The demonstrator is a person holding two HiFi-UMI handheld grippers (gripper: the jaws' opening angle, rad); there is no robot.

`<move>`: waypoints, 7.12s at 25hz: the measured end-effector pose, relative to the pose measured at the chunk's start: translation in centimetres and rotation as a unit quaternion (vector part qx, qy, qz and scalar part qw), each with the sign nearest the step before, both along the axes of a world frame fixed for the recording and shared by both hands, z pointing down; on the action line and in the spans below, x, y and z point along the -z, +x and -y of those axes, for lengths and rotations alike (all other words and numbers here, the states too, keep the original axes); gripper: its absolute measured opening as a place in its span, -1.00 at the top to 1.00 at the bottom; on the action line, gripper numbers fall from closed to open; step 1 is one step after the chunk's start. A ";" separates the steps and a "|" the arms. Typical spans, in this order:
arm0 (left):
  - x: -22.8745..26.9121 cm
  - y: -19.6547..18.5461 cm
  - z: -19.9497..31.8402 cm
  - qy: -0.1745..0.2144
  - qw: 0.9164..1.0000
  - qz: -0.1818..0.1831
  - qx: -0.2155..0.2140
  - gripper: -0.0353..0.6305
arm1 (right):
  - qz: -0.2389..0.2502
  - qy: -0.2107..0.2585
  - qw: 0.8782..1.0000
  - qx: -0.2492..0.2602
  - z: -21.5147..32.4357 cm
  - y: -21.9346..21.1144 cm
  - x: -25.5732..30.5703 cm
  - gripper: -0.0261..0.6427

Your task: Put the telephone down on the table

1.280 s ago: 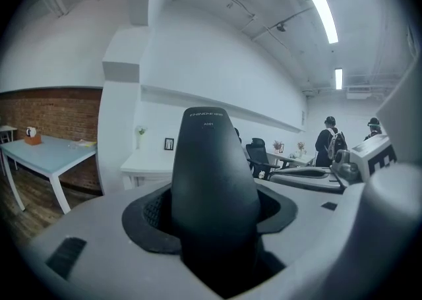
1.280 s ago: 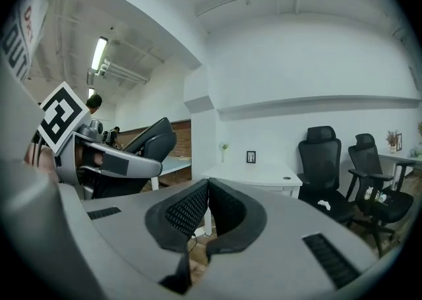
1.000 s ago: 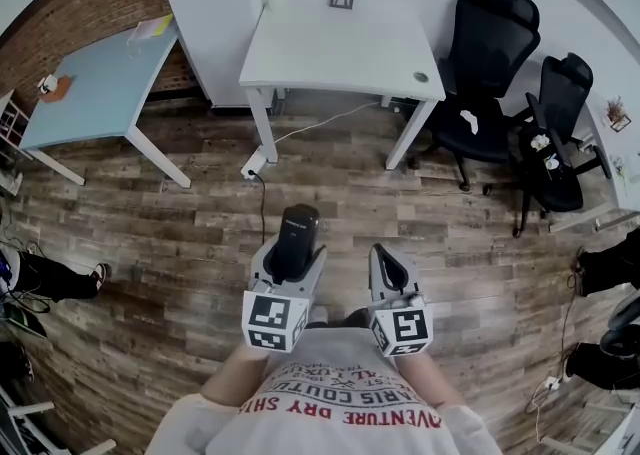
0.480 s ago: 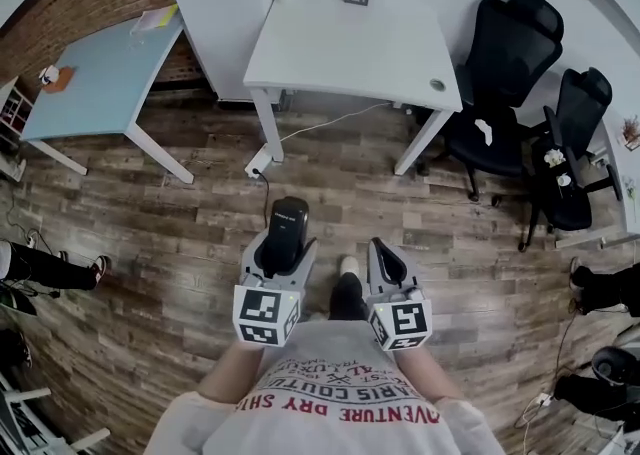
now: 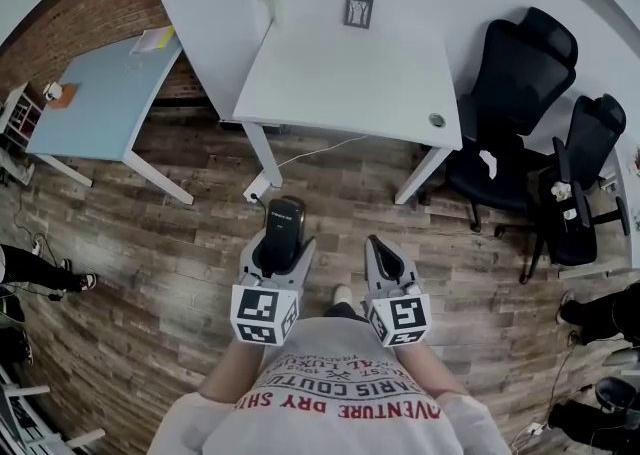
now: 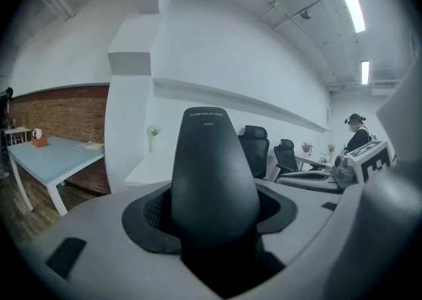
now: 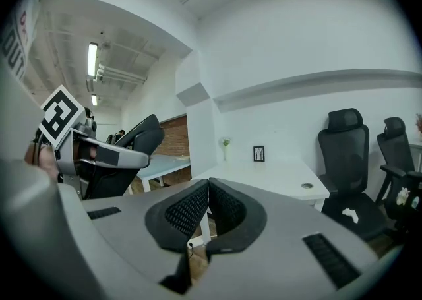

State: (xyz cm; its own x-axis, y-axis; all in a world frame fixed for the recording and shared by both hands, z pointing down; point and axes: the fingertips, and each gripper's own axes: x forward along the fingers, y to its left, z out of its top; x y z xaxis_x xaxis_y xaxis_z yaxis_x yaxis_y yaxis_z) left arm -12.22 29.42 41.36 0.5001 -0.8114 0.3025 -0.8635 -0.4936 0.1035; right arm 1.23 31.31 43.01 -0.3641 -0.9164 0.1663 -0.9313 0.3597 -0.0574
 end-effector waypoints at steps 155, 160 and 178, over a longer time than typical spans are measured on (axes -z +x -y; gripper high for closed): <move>-15.7 15.4 68.2 -0.195 0.976 0.094 -0.003 0.70 | 0.037 -0.158 0.985 -0.057 63.2 15.8 -9.6 0.85; -13.2 15.0 65.6 -0.182 0.981 0.067 -0.029 0.81 | 0.038 -0.148 0.986 -0.065 61.3 15.2 -8.6 0.85; 3.8 13.0 60.1 0.137 0.990 -0.003 -0.044 0.82 | 0.052 -0.028 0.997 -0.058 57.7 10.9 -0.1 0.85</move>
